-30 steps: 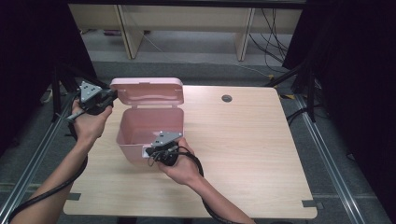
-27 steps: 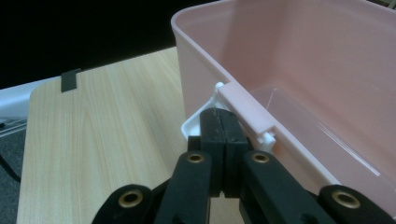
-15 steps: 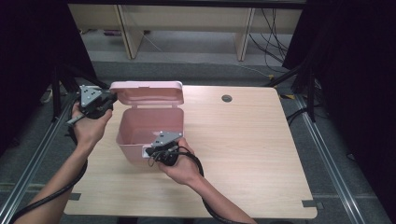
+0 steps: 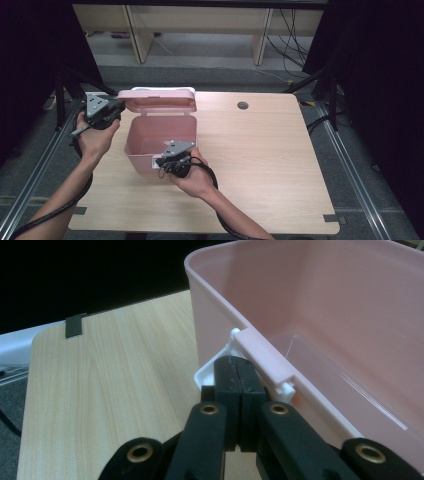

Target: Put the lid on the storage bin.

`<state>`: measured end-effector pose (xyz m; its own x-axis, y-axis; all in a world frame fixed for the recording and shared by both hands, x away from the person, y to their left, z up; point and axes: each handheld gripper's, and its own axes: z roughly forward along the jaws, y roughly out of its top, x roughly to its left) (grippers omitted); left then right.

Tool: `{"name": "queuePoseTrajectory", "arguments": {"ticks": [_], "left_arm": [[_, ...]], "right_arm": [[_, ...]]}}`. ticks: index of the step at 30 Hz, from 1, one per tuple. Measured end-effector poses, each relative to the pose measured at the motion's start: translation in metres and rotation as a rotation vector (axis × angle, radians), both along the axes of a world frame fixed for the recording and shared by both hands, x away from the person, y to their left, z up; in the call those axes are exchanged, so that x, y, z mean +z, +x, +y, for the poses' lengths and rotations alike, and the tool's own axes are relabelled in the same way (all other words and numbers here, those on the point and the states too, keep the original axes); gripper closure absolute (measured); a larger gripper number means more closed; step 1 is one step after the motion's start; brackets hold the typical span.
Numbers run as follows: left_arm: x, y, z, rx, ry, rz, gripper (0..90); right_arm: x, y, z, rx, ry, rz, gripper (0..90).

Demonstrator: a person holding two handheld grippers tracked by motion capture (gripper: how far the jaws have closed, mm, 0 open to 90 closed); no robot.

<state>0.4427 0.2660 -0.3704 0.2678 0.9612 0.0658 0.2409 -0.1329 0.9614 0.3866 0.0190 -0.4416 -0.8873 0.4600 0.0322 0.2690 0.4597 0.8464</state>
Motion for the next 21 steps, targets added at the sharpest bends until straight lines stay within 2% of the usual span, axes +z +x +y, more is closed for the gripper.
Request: {"name": "queuePoseTrajectory", "arguments": {"ticks": [5, 6, 21], "left_arm": [[-0.001, -0.002, 0.000, -0.001, 0.010, -0.002, 88.1], [-0.002, -0.003, 0.000, -0.001, 0.011, -0.003, 88.1], [-0.007, -0.012, -0.001, 0.003, 0.026, 0.002, 87.8]], "right_arm": [[0.000, 0.000, 0.000, -0.002, -0.001, -0.005, 90.0], [0.000, 0.002, 0.000, 0.009, -0.003, -0.018, 90.0], [0.000, 0.002, 0.001, 0.010, -0.005, -0.021, 90.0]]}}
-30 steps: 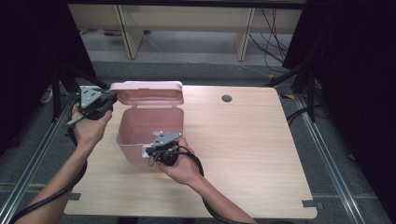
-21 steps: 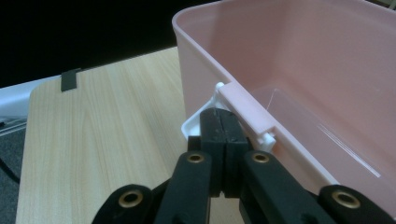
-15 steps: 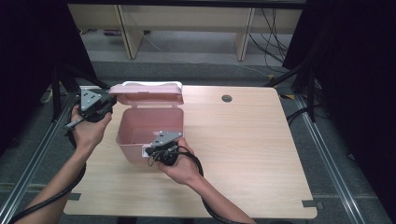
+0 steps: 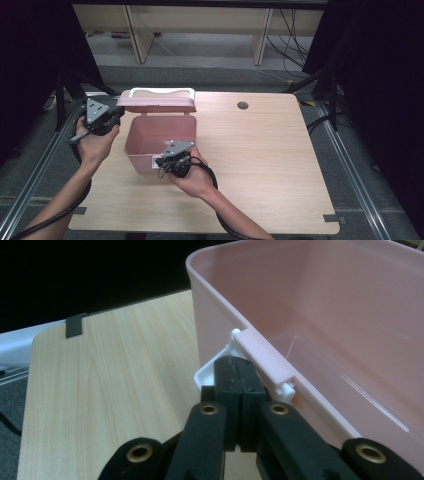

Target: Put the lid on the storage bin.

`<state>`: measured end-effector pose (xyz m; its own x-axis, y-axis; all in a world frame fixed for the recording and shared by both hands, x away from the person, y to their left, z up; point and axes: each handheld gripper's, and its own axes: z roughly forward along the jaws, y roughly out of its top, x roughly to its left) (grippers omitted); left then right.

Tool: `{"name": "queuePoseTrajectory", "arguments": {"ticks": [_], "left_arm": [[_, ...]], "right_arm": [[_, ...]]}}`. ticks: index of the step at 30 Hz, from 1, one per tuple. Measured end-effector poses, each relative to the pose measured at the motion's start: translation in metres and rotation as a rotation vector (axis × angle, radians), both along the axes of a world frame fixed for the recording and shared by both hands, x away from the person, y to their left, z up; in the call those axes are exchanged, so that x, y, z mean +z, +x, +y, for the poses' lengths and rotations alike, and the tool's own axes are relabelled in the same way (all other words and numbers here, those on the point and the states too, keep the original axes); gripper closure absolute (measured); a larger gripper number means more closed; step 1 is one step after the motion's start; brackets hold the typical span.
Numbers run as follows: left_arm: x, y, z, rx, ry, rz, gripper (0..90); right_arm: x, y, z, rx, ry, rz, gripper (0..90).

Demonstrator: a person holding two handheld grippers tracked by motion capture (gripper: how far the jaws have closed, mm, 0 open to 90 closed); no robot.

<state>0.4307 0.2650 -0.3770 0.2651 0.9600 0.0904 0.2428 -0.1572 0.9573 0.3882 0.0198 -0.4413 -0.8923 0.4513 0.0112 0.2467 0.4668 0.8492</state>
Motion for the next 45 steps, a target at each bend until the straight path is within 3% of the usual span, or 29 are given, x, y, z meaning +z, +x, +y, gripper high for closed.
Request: {"name": "queuePoseTrajectory", "arguments": {"ticks": [6, 11, 14, 21, 23, 24, 25, 30, 32, 33, 34, 42, 44, 45], "left_arm": [[-0.002, -0.003, 0.000, 0.003, 0.002, 0.001, 87.7], [-0.004, -0.004, -0.001, 0.007, 0.006, 0.000, 87.7], [-0.004, -0.005, -0.001, 0.010, 0.006, 0.003, 87.6], [-0.005, -0.007, -0.002, 0.010, 0.013, 0.000, 87.6], [-0.006, -0.008, -0.002, 0.010, 0.013, 0.000, 87.6], [-0.006, -0.008, -0.002, 0.009, 0.013, 0.001, 87.6], [-0.006, -0.008, -0.001, 0.008, 0.015, 0.001, 87.5], [-0.007, -0.010, -0.001, 0.005, 0.014, 0.001, 87.3], [-0.008, -0.011, -0.001, 0.003, 0.016, 0.003, 87.3], [-0.009, -0.011, -0.001, 0.002, 0.016, 0.002, 87.3], [-0.009, -0.011, -0.001, 0.002, 0.017, 0.002, 87.2], [-0.011, -0.014, -0.001, -0.003, 0.022, 0.006, 87.0], [-0.012, -0.015, 0.000, -0.004, 0.022, 0.006, 86.9], [-0.013, -0.015, 0.000, -0.004, 0.022, 0.006, 86.9]], "right_arm": [[0.001, -0.001, -0.001, -0.003, -0.007, 0.017, 90.0], [0.005, -0.004, -0.001, 0.000, 0.012, 0.007, 89.7], [0.010, -0.005, -0.004, 0.008, 0.032, -0.024, 90.0], [0.025, -0.005, -0.019, -0.042, 0.080, -0.058, 90.0], [0.030, -0.005, -0.024, -0.061, 0.098, -0.048, 90.0], [0.034, -0.001, -0.028, -0.063, 0.097, -0.086, 90.0], [0.036, -0.001, -0.029, -0.070, 0.106, -0.071, 90.0], [0.045, 0.007, -0.042, -0.142, 0.134, -0.079, 90.0], [0.048, 0.011, -0.046, -0.153, 0.138, -0.104, 90.0], [0.049, 0.011, -0.047, -0.163, 0.154, -0.076, 90.0], [0.050, 0.013, -0.050, -0.164, 0.145, -0.101, 90.0], [0.050, 0.016, -0.053, -0.190, 0.160, -0.101, 90.0], [0.051, 0.015, -0.054, -0.201, 0.158, -0.077, 90.0], [0.052, 0.017, -0.055, -0.193, 0.152, -0.101, 90.0]]}}
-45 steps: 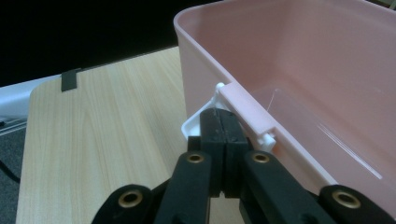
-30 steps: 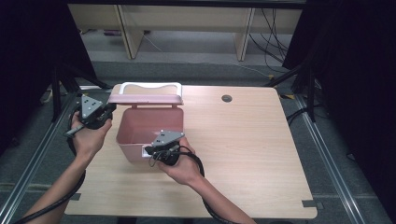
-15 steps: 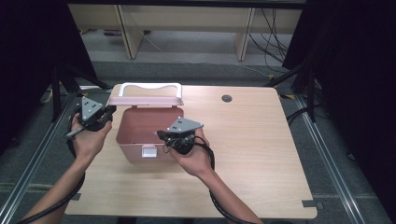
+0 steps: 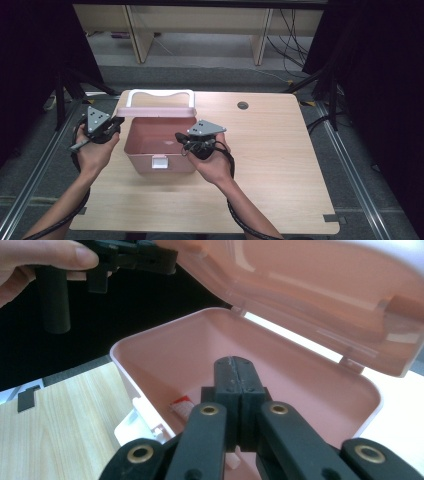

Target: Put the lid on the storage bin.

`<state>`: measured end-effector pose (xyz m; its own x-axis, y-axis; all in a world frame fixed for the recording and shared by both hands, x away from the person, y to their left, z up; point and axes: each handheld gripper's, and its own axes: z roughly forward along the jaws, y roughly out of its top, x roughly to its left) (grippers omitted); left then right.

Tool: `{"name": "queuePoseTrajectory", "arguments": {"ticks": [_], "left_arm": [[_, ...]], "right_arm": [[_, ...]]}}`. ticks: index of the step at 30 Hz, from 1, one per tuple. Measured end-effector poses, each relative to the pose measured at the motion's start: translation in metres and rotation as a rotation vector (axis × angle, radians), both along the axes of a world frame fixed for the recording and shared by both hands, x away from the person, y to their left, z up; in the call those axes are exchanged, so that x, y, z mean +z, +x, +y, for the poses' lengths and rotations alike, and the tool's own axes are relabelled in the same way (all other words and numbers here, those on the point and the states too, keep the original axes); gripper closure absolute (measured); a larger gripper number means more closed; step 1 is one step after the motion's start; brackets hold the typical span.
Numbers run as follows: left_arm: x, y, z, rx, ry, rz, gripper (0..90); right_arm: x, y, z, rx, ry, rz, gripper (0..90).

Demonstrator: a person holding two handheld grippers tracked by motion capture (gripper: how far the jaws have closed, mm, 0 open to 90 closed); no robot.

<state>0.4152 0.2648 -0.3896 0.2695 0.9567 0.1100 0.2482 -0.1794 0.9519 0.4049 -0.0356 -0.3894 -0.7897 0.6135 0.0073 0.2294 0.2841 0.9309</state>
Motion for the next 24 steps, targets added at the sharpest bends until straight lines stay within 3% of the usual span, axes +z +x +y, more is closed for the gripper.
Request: {"name": "queuePoseTrajectory", "arguments": {"ticks": [6, 8, 11, 13, 18, 20, 24], "left_arm": [[-0.002, -0.003, 0.000, -0.003, 0.004, 0.006, 86.6], [-0.003, -0.003, 0.000, -0.007, 0.004, 0.005, 86.5], [-0.004, -0.004, 0.001, -0.011, 0.003, 0.005, 86.3], [-0.005, -0.005, 0.001, -0.011, 0.003, 0.005, 86.2], [-0.007, -0.006, 0.002, -0.019, 0.000, 0.010, 85.9], [-0.008, -0.007, 0.002, -0.021, 0.002, 0.011, 85.7], [-0.010, -0.008, 0.003, -0.032, -0.010, 0.017, 85.2]], "right_arm": [[0.005, 0.002, -0.004, -0.018, 0.036, 0.012, 90.0], [0.008, 0.003, -0.007, -0.020, 0.022, -0.010, 90.0], [0.009, 0.003, -0.007, -0.027, 0.030, 0.000, 90.0], [0.009, 0.004, -0.009, -0.030, 0.020, -0.024, 90.0], [0.010, 0.004, -0.010, -0.027, 0.028, -0.007, 90.0], [0.011, 0.004, -0.011, -0.034, 0.025, -0.025, 90.0], [0.011, 0.003, -0.011, -0.034, 0.032, 0.009, 90.0]]}}
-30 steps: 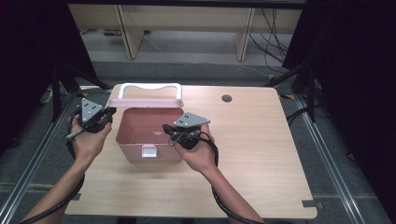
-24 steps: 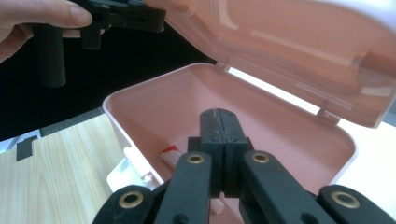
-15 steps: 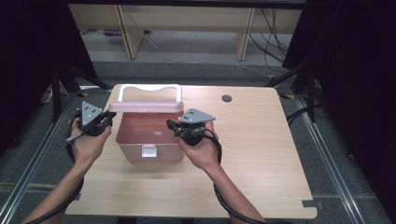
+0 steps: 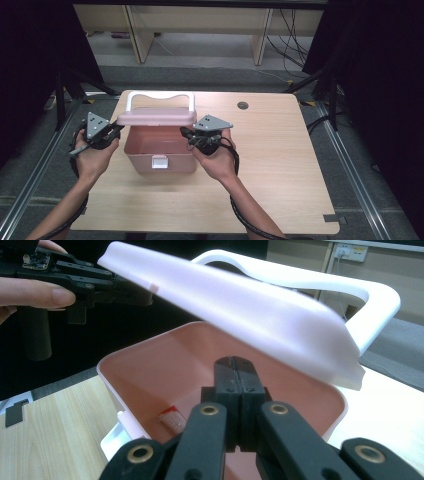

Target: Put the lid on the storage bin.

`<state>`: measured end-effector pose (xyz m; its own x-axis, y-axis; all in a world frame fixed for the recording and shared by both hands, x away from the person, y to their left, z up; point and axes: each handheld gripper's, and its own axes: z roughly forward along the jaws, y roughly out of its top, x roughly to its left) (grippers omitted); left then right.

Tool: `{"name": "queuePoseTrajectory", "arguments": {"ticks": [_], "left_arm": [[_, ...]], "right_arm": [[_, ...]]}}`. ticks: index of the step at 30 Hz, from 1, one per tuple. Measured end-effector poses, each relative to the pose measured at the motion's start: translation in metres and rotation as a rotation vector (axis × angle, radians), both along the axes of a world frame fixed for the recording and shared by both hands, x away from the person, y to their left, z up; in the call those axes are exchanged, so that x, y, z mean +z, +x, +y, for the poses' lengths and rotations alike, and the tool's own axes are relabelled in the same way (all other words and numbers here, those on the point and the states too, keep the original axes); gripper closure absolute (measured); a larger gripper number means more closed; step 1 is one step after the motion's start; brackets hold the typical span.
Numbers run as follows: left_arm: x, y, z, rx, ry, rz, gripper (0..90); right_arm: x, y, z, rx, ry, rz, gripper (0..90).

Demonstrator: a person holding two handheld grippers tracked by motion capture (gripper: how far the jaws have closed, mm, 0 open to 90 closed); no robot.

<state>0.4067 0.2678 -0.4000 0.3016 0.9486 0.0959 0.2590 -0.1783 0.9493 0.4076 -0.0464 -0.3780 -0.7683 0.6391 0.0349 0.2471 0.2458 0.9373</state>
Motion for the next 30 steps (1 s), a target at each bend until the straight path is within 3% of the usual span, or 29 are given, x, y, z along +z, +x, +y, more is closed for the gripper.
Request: {"name": "queuePoseTrajectory", "arguments": {"ticks": [4, 11, 14, 16, 19, 21, 23, 25, 28, 29, 30], "left_arm": [[-0.001, -0.002, 0.002, -0.007, 0.008, 0.010, 83.5], [-0.004, -0.005, 0.009, -0.006, 0.004, -0.013, 71.2], [-0.004, -0.009, 0.010, -0.009, 0.002, -0.019, 67.3], [-0.003, -0.015, 0.013, -0.012, 0.004, -0.026, 65.2], [-0.002, -0.025, 0.018, -0.018, 0.002, -0.032, 61.1], [-0.002, -0.034, 0.022, -0.015, 0.003, -0.038, 58.6], [-0.002, -0.042, 0.026, -0.019, -0.010, -0.033, 56.2], [-0.003, -0.050, 0.031, -0.018, -0.026, -0.049, 54.1], [-0.004, -0.061, 0.038, -0.002, -0.042, -0.052, 52.2], [-0.005, -0.064, 0.039, 0.004, -0.047, -0.054, 51.6], [-0.005, -0.067, 0.041, 0.006, -0.050, -0.055, 51.1]], "right_arm": [[0.001, 0.002, -0.002, -0.005, -0.011, -0.035, 90.0], [0.001, -0.001, -0.001, -0.003, -0.004, -0.003, 90.0], [0.000, 0.001, -0.002, -0.005, -0.017, -0.032, 90.0], [0.000, -0.001, -0.002, -0.010, -0.003, 0.003, 90.0], [-0.001, 0.000, -0.003, -0.009, -0.014, -0.036, 90.0], [-0.001, -0.002, -0.003, -0.015, -0.004, -0.016, 90.0], [-0.001, -0.001, -0.004, -0.001, -0.026, -0.027, 90.0], [-0.002, -0.003, -0.004, -0.008, -0.017, 0.000, 90.0], [-0.002, -0.002, -0.006, 0.004, -0.028, -0.022, 90.0], [-0.002, -0.004, -0.006, -0.002, -0.019, 0.006, 90.0], [-0.003, -0.004, -0.006, -0.001, -0.028, 0.005, 90.0]]}}
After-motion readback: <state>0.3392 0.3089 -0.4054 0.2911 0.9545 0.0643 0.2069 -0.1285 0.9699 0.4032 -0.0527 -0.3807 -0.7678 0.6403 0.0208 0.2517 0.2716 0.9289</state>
